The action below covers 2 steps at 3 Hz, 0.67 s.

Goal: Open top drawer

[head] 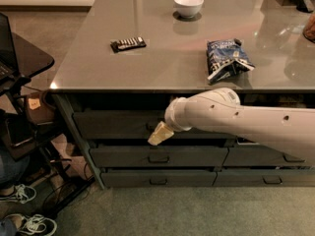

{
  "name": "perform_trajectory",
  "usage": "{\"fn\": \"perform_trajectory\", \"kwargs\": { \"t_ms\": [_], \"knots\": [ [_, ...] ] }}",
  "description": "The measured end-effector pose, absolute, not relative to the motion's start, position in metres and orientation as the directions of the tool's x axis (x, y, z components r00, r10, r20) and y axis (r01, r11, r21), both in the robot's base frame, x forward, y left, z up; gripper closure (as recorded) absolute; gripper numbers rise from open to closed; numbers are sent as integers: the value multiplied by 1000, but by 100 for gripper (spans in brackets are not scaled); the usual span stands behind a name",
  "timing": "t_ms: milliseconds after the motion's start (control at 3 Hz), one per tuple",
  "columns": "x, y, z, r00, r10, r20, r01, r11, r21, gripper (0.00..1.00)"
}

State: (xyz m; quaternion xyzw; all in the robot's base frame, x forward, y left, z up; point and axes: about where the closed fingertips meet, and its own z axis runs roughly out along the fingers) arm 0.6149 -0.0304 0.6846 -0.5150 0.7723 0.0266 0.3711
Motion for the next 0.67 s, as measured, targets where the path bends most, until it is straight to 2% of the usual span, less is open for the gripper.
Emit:
{"fn": "perform_trajectory", "kwargs": {
  "t_ms": [333, 667],
  "knots": [
    [622, -35, 679, -206, -771, -603, -811, 479, -336, 0],
    [639, -57, 661, -249, -728, -639, -807, 520, -278, 0]
  ]
}}
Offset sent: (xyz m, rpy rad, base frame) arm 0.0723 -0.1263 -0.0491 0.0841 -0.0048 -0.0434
